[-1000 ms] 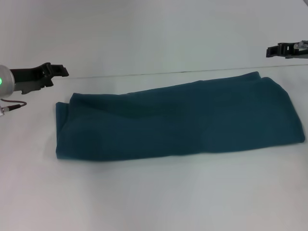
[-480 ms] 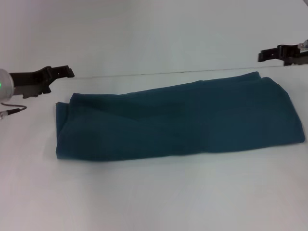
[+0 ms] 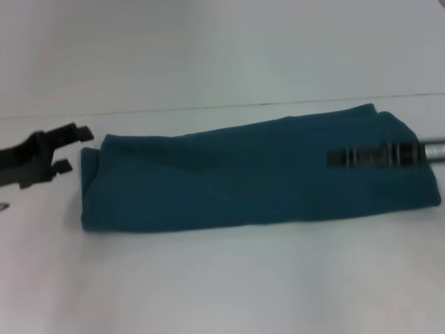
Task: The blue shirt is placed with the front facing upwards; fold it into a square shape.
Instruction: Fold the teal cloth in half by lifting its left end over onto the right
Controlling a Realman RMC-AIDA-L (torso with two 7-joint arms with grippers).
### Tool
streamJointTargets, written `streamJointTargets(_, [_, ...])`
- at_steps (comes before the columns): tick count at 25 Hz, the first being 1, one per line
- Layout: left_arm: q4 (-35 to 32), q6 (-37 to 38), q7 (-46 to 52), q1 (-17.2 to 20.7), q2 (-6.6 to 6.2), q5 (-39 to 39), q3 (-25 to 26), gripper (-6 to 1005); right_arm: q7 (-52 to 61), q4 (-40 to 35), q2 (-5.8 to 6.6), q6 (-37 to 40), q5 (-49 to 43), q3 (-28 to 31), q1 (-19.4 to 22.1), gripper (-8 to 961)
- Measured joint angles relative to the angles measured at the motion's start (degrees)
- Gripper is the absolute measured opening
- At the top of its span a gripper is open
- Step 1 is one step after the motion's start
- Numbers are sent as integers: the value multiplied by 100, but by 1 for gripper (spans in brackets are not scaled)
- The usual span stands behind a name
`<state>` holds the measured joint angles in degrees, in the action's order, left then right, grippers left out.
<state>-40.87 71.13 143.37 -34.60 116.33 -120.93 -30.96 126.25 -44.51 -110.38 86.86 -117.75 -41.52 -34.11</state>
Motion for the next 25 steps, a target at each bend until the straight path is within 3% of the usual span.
streamJointTargets(4, [49,115,-19,269,148,114,21,948,-312,2,-110,554,124,35,463,884])
streamJointTargets(8, [231,107,-64,278,303,215,-2,948,-349,18,-159,648,153,345,778,884])
streamJointTargets(14, [361,-9,-91,20,463,258,-49,947,-523,324,-97,588,148,757,881,885])
streamJointTargets(17, [523,-247,-78,-72,443,203,-214,947,-603,437,-54,572,133,783,833,885])
streamJointTargets(19, [721,-491,-11,-60,364,145,-403,947,-632,450,-51,566,124,781,822,885])
streamJointTargets(25, [885,-631,41,303,285,-14,-329,946,-619,449,-55,566,121,798,863,885])
